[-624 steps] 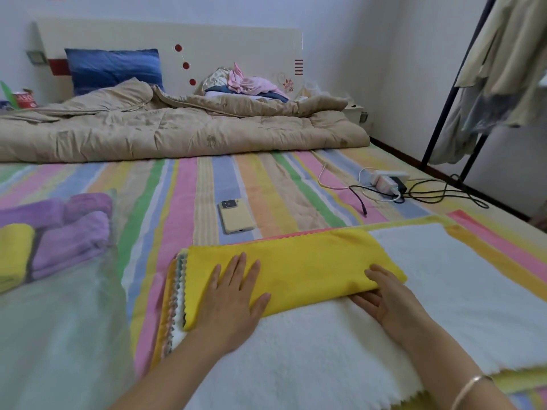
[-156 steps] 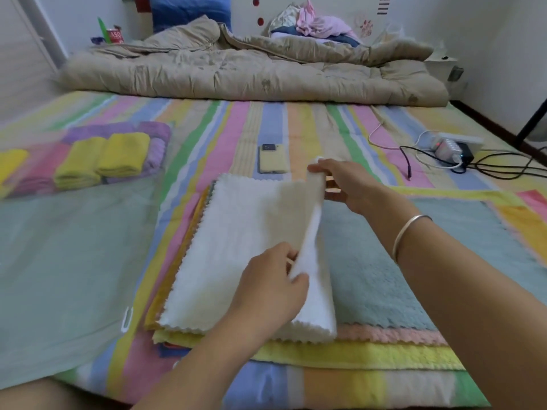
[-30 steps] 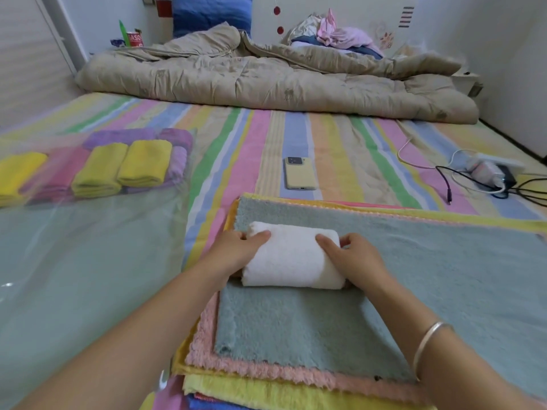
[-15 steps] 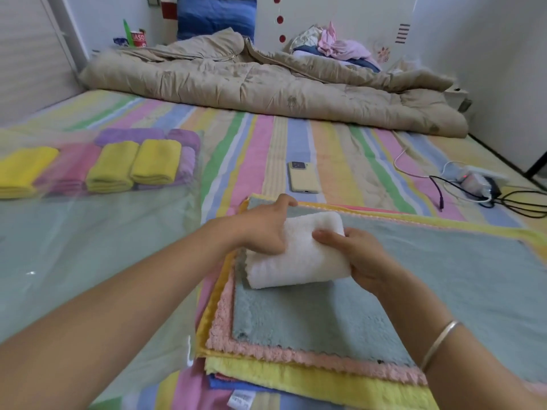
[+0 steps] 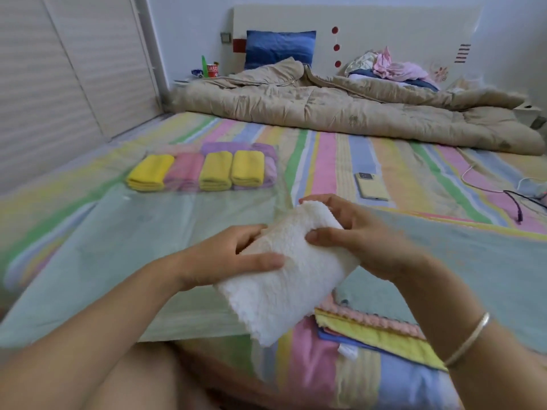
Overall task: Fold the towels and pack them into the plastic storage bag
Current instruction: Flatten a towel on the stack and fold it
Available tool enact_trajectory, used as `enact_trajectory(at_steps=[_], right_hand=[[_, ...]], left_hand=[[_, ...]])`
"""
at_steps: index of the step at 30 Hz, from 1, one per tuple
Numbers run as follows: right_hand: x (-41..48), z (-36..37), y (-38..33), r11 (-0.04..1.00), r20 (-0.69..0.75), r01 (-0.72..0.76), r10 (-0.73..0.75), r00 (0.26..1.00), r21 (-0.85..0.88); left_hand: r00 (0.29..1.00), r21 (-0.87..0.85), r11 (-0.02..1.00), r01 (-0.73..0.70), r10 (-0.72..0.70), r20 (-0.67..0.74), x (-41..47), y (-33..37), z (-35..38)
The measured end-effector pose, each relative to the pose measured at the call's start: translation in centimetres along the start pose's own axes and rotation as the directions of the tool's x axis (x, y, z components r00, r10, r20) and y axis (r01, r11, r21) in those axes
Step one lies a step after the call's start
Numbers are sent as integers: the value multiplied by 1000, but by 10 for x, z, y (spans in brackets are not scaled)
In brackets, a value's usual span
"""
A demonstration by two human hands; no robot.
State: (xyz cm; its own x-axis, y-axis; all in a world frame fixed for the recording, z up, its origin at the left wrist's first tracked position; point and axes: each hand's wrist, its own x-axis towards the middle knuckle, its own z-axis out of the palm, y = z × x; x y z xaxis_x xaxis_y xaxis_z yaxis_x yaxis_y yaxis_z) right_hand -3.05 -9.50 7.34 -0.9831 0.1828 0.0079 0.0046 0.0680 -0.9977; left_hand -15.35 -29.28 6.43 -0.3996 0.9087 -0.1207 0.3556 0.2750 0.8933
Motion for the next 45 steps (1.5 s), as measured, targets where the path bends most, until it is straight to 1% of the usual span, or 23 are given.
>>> enact_trajectory(at_steps=[2,5,6,7,9,10,12,14,15,16,18,21,24,26,27,29,32,34,37,38,40,42,45], right_hand=[[16,34,10,999,24,-22,21,999,28],[39,77,27,998,-93,-39,35,995,-40],[45,87,35,988,-122,-13,-6,992,-156],[50,94,44,933,-106,45,-88,990,-356],[55,106,63,657,105,197,-176,979,-728],[55,112,71,502,233,272,-140,962,-821],[53,123,87,264,392,394,-61,918,-881],[51,129,100,131,446,446,-31,894,-885],[51,129,105,106,446,447,-35,894,-888],[51,127,108,115,424,425,-35,905,-898],[51,124,110,242,342,335,-13,940,-911],[53,119,106,419,225,216,-29,974,-882],[59,120,97,507,99,171,-165,981,-845],[63,120,86,577,13,174,-273,962,-798],[64,120,78,583,-12,197,-334,942,-788],[64,119,63,542,-12,256,-442,897,-801],[59,114,41,459,11,304,-539,842,-835],[59,111,31,479,-16,315,-567,823,-819],[58,110,16,547,-64,331,-581,812,-769],[58,111,12,542,-56,340,-587,807,-769],[57,111,5,526,-16,349,-569,822,-775],[57,109,0,507,52,352,-514,856,-787],[59,103,-8,501,205,374,-360,910,-781]], left_hand=[[995,-39,998,40,-44,-90,-33,-22,-14],[946,-171,981,93,-141,-293,-76,-53,-35],[913,-221,972,81,-161,-374,-90,-62,-40],[873,-275,960,59,-183,-452,-103,-71,-44],[784,-401,916,23,-266,-561,-126,-90,-48],[750,-466,885,6,-312,-583,-136,-99,-48],[708,-577,817,-23,-394,-586,-153,-111,-45],[691,-620,785,-8,-444,-571,-163,-118,-40],[687,-620,784,16,-459,-563,-167,-122,-39],[686,-618,785,39,-470,-555,-169,-125,-37],[695,-591,804,66,-462,-551,-173,-127,-35],[767,-519,852,70,-379,-518,-177,-123,-34],[882,-503,852,147,-343,-322,-171,-109,-27],[907,-435,867,242,-362,-215,-160,-97,-17],[902,-384,883,271,-372,-220,-152,-94,-12],[872,-348,897,273,-383,-304,-134,-93,-7],[775,-616,769,171,-491,-399,-108,-94,-14],[740,-738,667,98,-545,-394,-94,-96,-30],[708,-819,573,-19,-571,-415,-74,-107,-60],[668,-806,590,-50,-580,-466,-68,-112,-69],[561,-697,717,-22,-568,-602,-57,-122,-86],[492,-571,815,103,-540,-683,-44,-128,-100],[378,-399,844,358,-522,-765,-30,-149,-119]])
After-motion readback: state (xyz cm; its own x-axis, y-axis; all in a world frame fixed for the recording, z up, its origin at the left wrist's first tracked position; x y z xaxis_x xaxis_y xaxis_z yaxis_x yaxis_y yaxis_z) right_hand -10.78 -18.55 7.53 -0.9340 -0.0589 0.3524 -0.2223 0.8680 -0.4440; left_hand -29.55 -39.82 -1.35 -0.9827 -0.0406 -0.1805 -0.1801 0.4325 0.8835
